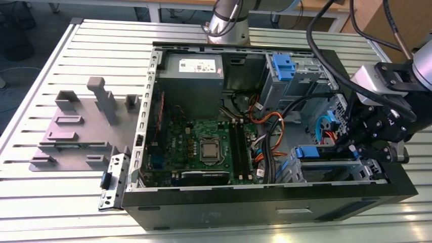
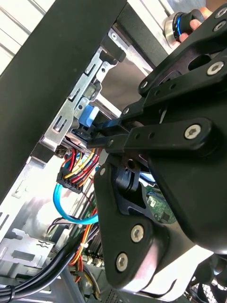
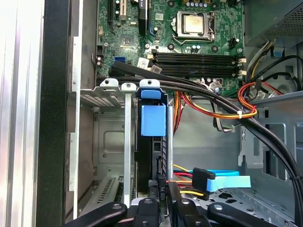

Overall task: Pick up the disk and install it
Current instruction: 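Insert the first disk wire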

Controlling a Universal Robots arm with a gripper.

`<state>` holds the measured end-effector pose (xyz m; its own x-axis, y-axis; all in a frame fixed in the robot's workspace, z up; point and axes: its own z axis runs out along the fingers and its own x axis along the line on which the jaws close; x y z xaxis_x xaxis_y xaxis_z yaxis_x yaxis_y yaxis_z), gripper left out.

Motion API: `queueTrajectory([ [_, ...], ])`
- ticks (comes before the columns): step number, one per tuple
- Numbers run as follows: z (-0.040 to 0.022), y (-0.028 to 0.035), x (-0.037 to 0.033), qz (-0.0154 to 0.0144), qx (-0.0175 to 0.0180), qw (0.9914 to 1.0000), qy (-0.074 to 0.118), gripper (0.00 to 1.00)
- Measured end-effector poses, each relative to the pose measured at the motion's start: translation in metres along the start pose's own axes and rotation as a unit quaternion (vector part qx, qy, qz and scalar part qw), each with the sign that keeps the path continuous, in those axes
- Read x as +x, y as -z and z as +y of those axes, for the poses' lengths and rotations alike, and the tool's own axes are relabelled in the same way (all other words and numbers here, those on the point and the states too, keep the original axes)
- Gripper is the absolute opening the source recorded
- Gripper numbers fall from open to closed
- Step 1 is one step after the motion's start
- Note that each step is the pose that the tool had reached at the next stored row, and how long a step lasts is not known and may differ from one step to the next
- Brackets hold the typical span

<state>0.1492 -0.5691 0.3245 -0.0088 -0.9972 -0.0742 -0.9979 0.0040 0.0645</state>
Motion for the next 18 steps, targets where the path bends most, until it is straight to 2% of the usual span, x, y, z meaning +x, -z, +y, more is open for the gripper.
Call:
queueTrajectory([
  [3,0.0,-0.0004,0.0001,-0.0004,0.0,1.0,0.0,0.21],
  [4,0.0,-0.0004,0.0001,-0.0003,0.0,1.0,0.0,0.27],
  [7,0.0,-0.0001,0.0001,0.0,0.0,1.0,0.0,0.27],
  [9,0.0002,0.0032,-0.0001,0.0,0.0,1.0,0.0,0.27],
  [13,0.0012,0.0167,-0.0013,0.0,0.0008,1.0,0.0,0.27],
  [15,0.0016,0.0168,-0.0019,0.0001,0.001,1.0,0.0,0.27],
  [17,0.0017,0.0168,-0.0046,0.0015,0.001,1.0,0.0,0.26],
  [18,0.0017,0.0165,-0.0052,0.0017,0.001,1.0,0.0,0.2],
])
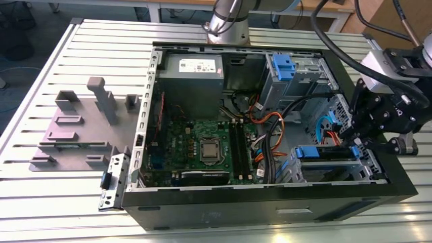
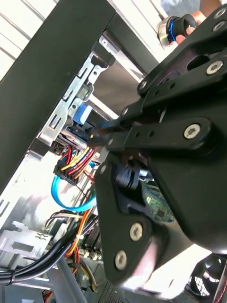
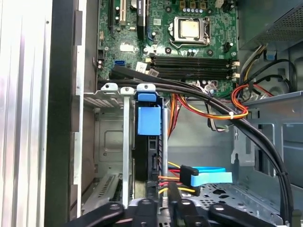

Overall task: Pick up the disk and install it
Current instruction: 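Insert the first disk wire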

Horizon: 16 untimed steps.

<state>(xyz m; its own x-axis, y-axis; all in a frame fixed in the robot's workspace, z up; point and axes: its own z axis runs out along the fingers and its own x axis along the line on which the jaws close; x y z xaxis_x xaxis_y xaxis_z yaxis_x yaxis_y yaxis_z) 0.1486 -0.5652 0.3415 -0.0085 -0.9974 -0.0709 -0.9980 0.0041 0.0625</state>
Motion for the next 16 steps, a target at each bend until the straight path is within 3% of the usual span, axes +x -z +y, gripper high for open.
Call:
queueTrajectory([
  [1,0.0,-0.0005,-0.0002,0.0,0.0,1.0,0.0,0.2],
  [3,-0.0001,-0.0017,-0.0003,0.0001,-0.0002,1.0,0.0,0.11],
  [16,-0.0007,-0.01,0.0038,0.0006,-0.0047,0.99999,0.0,0.11],
])
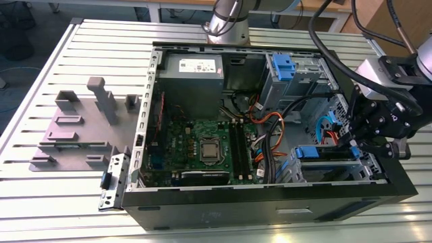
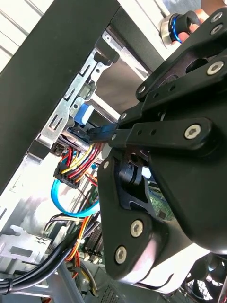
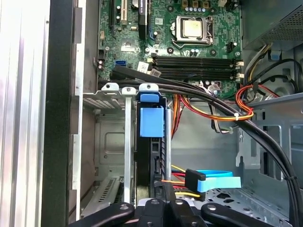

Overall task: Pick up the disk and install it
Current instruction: 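Insert the first disk wire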

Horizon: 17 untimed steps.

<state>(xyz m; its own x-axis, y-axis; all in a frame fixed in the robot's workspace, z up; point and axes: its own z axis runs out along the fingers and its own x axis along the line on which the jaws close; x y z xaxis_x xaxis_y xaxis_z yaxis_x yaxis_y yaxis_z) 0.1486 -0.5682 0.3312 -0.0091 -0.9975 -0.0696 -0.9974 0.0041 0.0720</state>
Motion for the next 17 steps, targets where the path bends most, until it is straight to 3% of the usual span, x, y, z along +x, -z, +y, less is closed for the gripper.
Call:
queueTrajectory([
  [5,0.0002,0.0033,-0.0003,-0.0021,-0.0001,1.0,0.0,0.11],
  [7,-0.0009,0.0072,-0.0006,-0.001,-0.0001,1.0,0.0,0.11],
  [12,-0.0151,0.0085,-0.0013,-0.0025,-0.0035,0.99999,0.0,0.11],
  [14,-0.0174,0.0101,-0.0019,-0.004,-0.0037,0.99998,0.0,0.11],
  [17,-0.017,0.0203,-0.0026,-0.0061,-0.0037,0.99997,0.0,0.11],
])
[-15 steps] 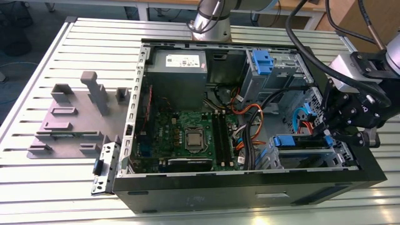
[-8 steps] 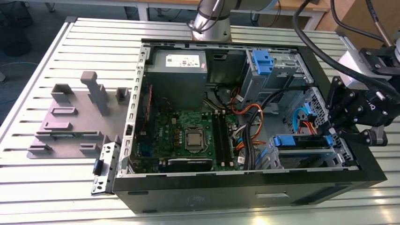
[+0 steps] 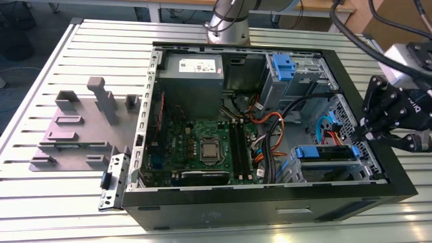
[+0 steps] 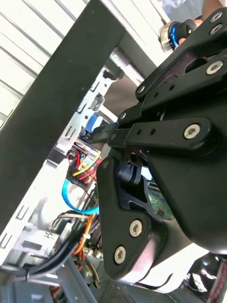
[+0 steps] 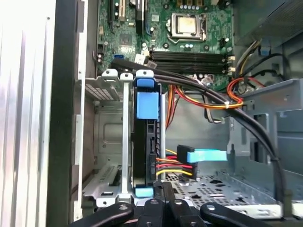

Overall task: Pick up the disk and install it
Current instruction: 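Insert the first disk wire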

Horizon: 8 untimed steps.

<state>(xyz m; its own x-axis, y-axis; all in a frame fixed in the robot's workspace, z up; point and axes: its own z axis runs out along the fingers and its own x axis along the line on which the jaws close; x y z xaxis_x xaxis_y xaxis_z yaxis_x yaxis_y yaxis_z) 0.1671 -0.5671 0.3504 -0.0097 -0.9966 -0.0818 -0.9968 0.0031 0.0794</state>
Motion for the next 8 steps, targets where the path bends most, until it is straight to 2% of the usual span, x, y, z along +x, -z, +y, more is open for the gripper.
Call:
queueTrajectory([
  [3,0.0009,0.0127,-0.0011,-0.0006,0.0,1.0,0.0,0.11],
  [4,0.001,0.0144,-0.0012,-0.0006,0.0,1.0,0.0,0.11],
  [8,0.001,0.0146,-0.0012,-0.0008,0.0,1.0,0.0,0.11],
])
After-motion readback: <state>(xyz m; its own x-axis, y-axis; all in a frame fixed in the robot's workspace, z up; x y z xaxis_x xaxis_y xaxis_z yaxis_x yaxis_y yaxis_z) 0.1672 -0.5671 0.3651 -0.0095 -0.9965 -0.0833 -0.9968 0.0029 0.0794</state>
